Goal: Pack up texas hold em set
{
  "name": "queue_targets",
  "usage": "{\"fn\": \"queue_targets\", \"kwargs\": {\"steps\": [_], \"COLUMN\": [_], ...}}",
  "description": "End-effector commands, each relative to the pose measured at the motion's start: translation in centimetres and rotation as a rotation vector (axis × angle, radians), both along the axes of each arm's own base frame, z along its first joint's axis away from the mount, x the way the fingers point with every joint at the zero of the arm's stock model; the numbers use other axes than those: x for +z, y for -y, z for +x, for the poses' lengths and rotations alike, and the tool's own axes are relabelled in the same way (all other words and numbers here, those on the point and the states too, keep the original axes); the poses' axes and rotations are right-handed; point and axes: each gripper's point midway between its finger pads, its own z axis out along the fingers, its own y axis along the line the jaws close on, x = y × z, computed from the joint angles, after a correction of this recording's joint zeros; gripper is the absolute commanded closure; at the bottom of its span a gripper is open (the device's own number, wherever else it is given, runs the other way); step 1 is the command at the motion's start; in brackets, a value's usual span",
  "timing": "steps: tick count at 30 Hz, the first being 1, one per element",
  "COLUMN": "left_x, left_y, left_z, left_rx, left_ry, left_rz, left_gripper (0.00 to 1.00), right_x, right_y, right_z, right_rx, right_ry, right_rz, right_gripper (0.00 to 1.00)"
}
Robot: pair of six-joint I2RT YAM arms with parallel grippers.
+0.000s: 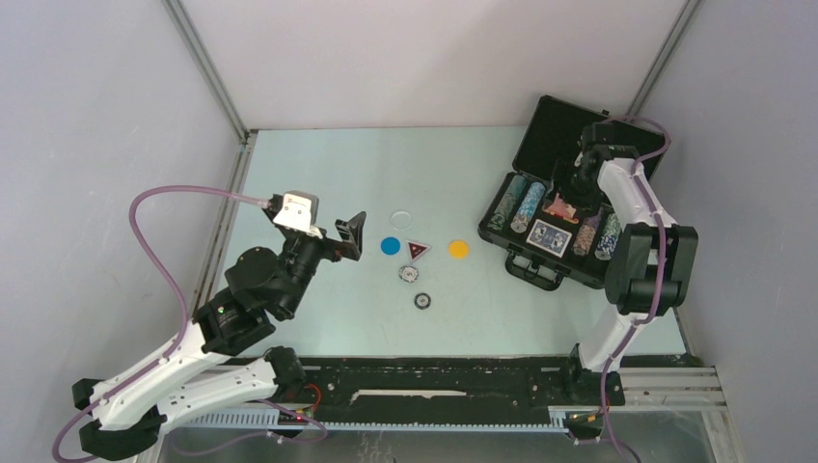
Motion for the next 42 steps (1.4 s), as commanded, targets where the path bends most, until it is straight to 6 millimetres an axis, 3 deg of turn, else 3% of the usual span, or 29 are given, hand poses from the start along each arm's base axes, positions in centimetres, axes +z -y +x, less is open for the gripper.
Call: {"fn": "queue_targets", "kwargs": {"steps": [1,5,12,15,20,23,27,30,34,36,39,42], "left_x": [0.4,0.2,0.2,0.2,0.2,0.2,0.2,0.2,0.3,0.3,0.3,0.4], "left_y": [-0.1,0.0,-0.1,-0.2,0.1,0.0,-0.1,-0.1,-0.3,-0.3,-0.2,-0.1], "left_z": [0.1,0.1,0.1,0.2,0.2,0.2,0.2,0.2,0.1,0.1,0.1,0.0], "left_rx": [0.006,0.004,0.009,0.015,0.001,0.006,0.012,0.011,0.013,0.014,0.006,0.002], "left_ry": [0.006,0.003,0.004,0.003,0.002,0.001,0.002,0.002,0.006,0.006,0.005,0.005], "left_rz": [-0.027,-0.023,-0.021,-0.019,-0.020,-0.018,-0.019,-0.019,-0.024,-0.023,-0.025,-0.028], "left_gripper": [0.00,0.00,0.00,0.00,0.00,0.00,0.00,0.00,0.00,0.00,0.00,0.00], "right_x": [-0.3,-3.5,-8.4,-7.7,-2.3,-0.5,-1.1,-3.5,-7.0,-7.7,-6.9,-4.4], "right_y": [0.2,-0.8,-0.7,-1.0,-1.4,-1.7,-2.9,-2.7,-3.0,-2.3,-2.2,-2.3], "right_z": [-2.6,-3.6,-4.8,-4.3,-2.0,-1.0,0.0,-0.4,-2.8,-3.7,-3.5,-2.3], "right_rx": [-0.007,-0.018,-0.030,-0.014,0.012,0.011,0.021,0.023,0.043,0.024,0.021,0.023], "right_ry": [-0.037,-0.077,-0.183,-0.154,-0.036,0.005,0.007,-0.064,-0.156,-0.176,-0.147,-0.087], "right_rz": [-0.012,0.041,0.024,0.031,-0.035,-0.047,-0.074,-0.141,-0.226,-0.258,-0.254,-0.245], "right_gripper": [0.25,0.39,0.42,0.42,0.37,0.35,0.41,0.44,0.45,0.50,0.52,0.52]}}
